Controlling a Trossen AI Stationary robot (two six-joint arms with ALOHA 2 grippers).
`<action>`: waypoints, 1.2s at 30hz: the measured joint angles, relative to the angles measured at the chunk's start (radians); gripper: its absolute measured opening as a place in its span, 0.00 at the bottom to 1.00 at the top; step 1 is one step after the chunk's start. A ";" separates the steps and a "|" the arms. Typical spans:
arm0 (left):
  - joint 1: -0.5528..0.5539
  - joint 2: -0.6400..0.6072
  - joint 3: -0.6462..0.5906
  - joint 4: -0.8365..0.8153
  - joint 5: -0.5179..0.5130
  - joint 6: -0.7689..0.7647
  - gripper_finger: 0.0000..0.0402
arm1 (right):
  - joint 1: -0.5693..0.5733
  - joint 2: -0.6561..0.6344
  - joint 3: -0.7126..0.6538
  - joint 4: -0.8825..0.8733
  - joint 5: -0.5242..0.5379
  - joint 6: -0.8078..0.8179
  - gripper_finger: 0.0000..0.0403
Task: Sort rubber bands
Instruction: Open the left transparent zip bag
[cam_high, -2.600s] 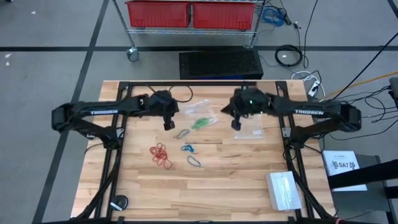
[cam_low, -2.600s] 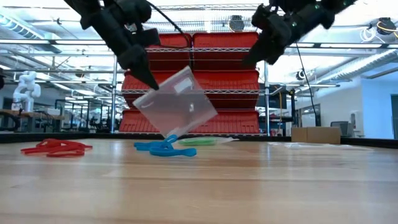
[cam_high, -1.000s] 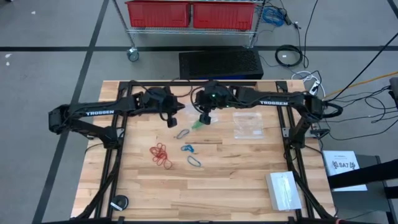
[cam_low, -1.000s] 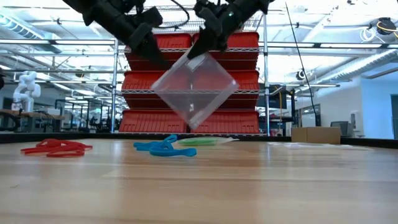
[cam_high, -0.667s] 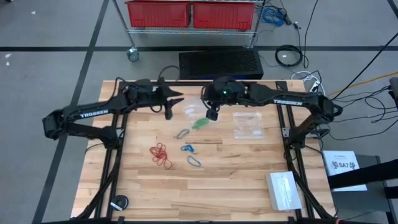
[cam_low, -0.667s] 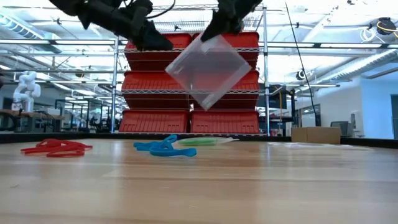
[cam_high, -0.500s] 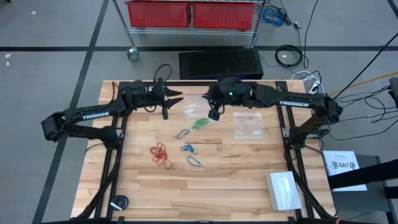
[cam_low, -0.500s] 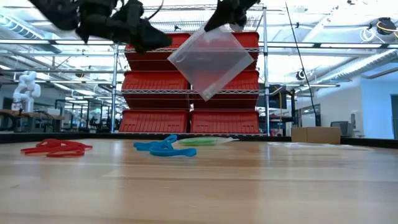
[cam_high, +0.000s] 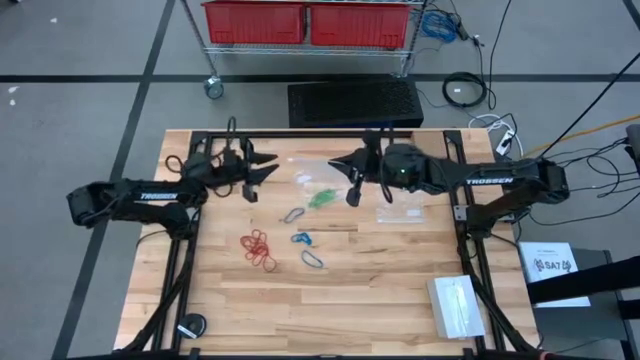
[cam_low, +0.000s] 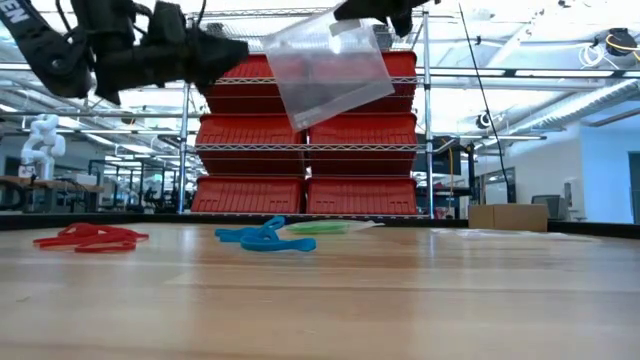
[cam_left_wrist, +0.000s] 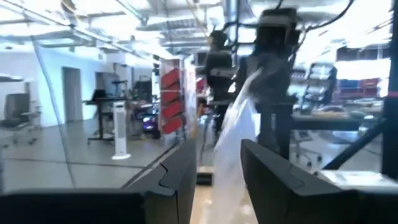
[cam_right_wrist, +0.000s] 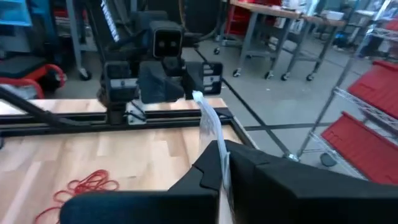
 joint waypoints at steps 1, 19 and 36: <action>-0.007 0.000 0.005 -0.002 0.000 -0.001 0.33 | 0.004 0.002 -0.001 0.003 -0.010 0.001 0.00; -0.115 0.001 0.028 -0.025 -0.068 0.087 0.33 | 0.012 0.008 0.000 0.071 -0.057 0.013 0.00; -0.116 0.001 0.101 -0.065 -0.040 0.131 0.24 | 0.012 0.008 0.000 0.070 -0.083 0.024 0.00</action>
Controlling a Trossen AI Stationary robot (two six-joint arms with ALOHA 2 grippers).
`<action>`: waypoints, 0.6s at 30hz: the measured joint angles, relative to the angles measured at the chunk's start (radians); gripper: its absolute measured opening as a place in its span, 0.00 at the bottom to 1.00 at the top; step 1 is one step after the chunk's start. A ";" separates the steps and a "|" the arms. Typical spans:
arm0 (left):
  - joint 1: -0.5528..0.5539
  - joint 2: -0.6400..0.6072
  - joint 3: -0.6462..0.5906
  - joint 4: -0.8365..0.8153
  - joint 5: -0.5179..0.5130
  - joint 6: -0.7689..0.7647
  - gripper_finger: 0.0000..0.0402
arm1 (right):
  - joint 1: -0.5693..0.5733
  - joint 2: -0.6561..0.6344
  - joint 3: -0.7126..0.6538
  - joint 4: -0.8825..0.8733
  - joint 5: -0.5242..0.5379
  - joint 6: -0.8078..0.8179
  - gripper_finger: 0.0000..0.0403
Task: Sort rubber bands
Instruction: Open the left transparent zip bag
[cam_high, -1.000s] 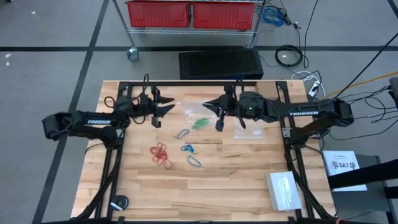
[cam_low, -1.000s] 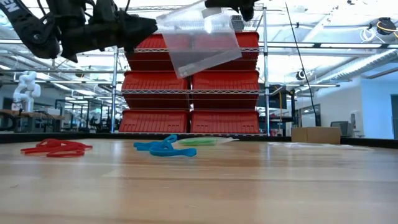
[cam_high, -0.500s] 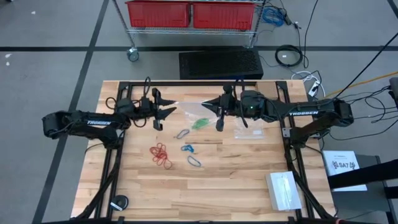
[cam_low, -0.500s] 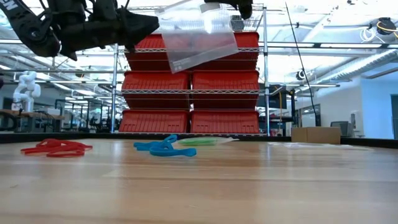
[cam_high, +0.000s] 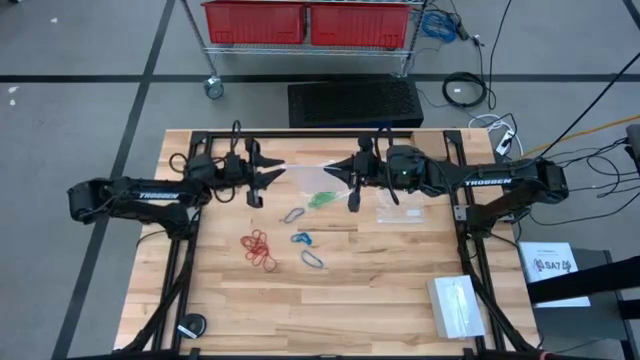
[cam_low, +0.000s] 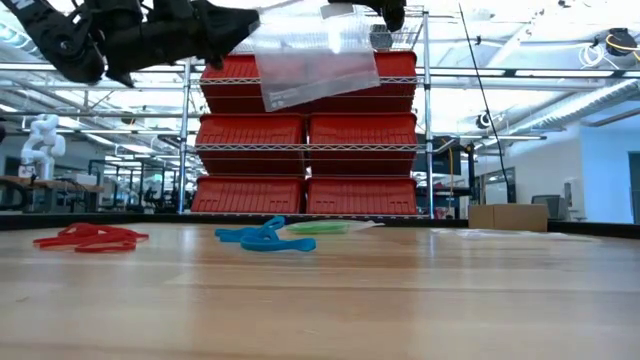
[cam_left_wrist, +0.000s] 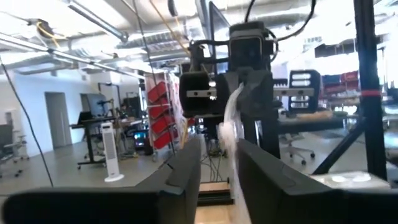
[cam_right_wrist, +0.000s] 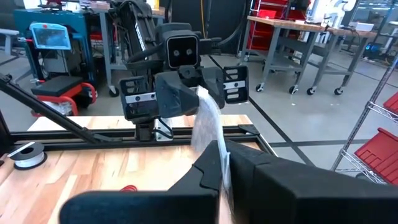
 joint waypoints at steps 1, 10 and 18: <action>-0.001 0.000 0.007 -0.015 0.005 0.009 0.21 | 0.000 0.000 0.000 0.000 0.000 -0.001 0.00; -0.010 0.000 0.018 -0.114 0.010 0.082 0.02 | -0.008 0.000 0.000 -0.034 0.002 0.039 0.00; -0.010 0.000 0.019 -0.265 0.010 0.130 0.01 | -0.030 -0.030 0.000 -0.136 0.055 0.051 0.17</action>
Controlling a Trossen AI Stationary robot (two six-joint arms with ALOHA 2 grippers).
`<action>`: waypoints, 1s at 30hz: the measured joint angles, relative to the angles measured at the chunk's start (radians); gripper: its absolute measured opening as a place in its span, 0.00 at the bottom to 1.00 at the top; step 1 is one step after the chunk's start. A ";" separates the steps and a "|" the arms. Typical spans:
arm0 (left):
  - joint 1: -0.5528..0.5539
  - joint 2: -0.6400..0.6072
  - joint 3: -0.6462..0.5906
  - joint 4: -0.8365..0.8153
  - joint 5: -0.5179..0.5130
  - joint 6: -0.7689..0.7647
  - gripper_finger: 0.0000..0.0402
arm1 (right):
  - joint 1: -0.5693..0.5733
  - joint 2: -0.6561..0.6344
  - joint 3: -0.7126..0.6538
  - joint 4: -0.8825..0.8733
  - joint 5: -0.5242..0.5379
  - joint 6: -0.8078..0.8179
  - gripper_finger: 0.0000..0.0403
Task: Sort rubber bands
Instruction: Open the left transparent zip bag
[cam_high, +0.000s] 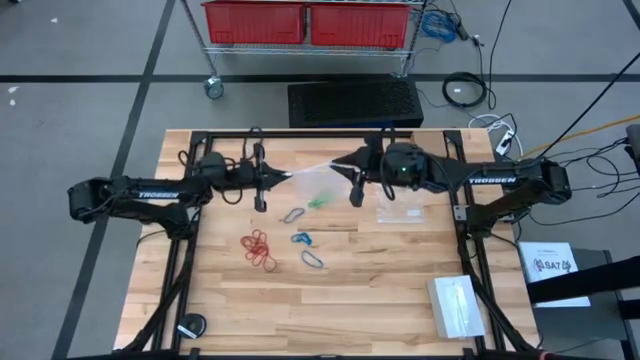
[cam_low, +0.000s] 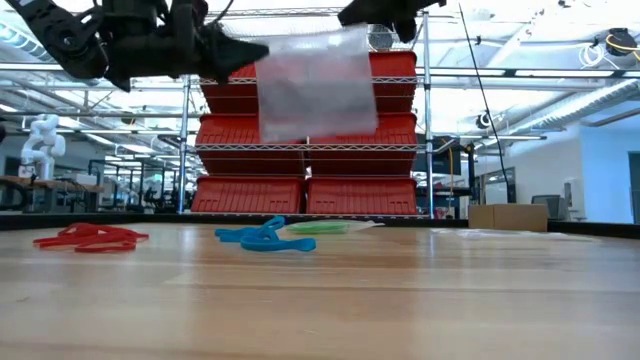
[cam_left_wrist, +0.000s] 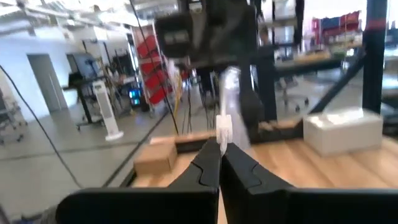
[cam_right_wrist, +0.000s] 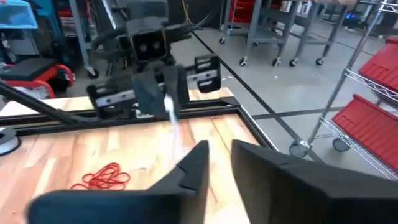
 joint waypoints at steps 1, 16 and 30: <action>0.000 0.000 0.000 -0.029 0.000 0.012 0.01 | 0.000 0.001 0.000 0.001 -0.002 0.000 0.20; -0.002 0.000 0.008 -0.131 0.041 0.109 0.00 | -0.006 0.270 0.195 -0.059 -0.113 0.021 0.35; -0.002 0.000 0.023 -0.172 -0.006 0.104 0.00 | -0.006 0.492 0.494 -0.300 -0.112 -0.052 0.34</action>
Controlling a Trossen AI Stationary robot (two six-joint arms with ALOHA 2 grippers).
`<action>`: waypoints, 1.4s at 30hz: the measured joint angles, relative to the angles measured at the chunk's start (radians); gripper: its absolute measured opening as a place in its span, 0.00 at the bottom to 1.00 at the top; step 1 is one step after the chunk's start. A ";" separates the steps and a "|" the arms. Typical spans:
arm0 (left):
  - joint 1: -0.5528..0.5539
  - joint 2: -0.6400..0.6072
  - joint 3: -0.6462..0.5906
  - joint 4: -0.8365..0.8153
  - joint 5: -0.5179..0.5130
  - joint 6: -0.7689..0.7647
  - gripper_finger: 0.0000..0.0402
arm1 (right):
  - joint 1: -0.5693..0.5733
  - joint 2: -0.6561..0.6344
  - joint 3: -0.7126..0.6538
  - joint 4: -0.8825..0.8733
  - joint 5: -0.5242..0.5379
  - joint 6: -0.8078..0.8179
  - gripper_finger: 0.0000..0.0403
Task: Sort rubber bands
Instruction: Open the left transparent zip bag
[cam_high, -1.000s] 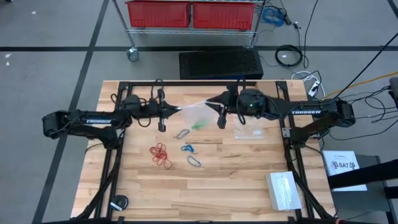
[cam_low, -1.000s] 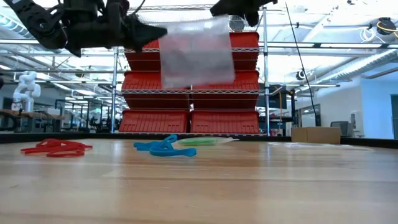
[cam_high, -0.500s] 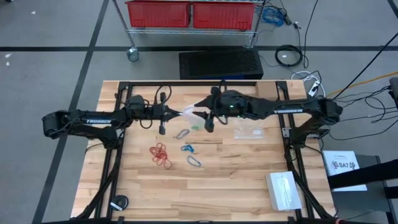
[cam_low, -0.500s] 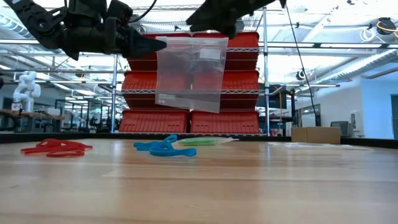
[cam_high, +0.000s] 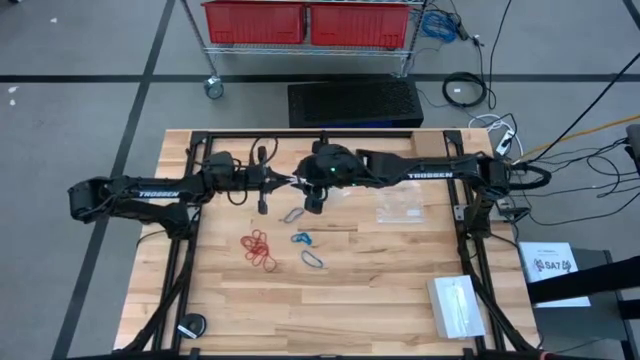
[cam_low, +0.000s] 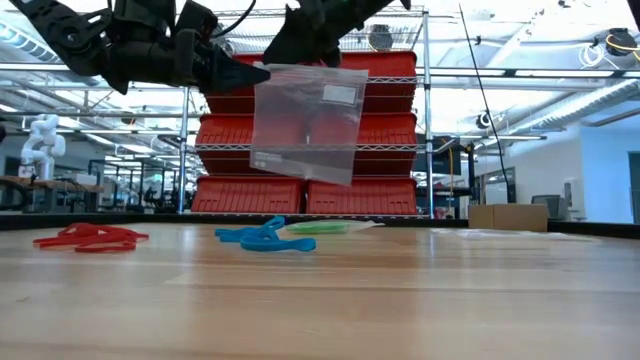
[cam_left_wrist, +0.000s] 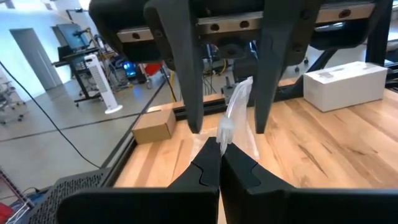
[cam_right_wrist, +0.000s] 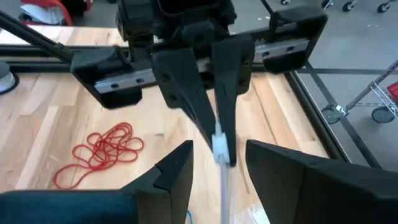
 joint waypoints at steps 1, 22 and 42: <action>0.000 0.000 0.000 0.000 0.000 0.000 0.00 | 0.000 0.000 0.000 0.002 0.000 0.000 0.33; 0.000 0.002 0.001 0.001 -0.020 -0.002 0.00 | -0.004 -0.025 0.003 -0.144 0.036 -0.008 0.02; 0.000 0.000 0.002 -0.004 -0.038 -0.002 0.00 | -0.005 -0.101 0.001 -0.617 0.093 0.121 0.02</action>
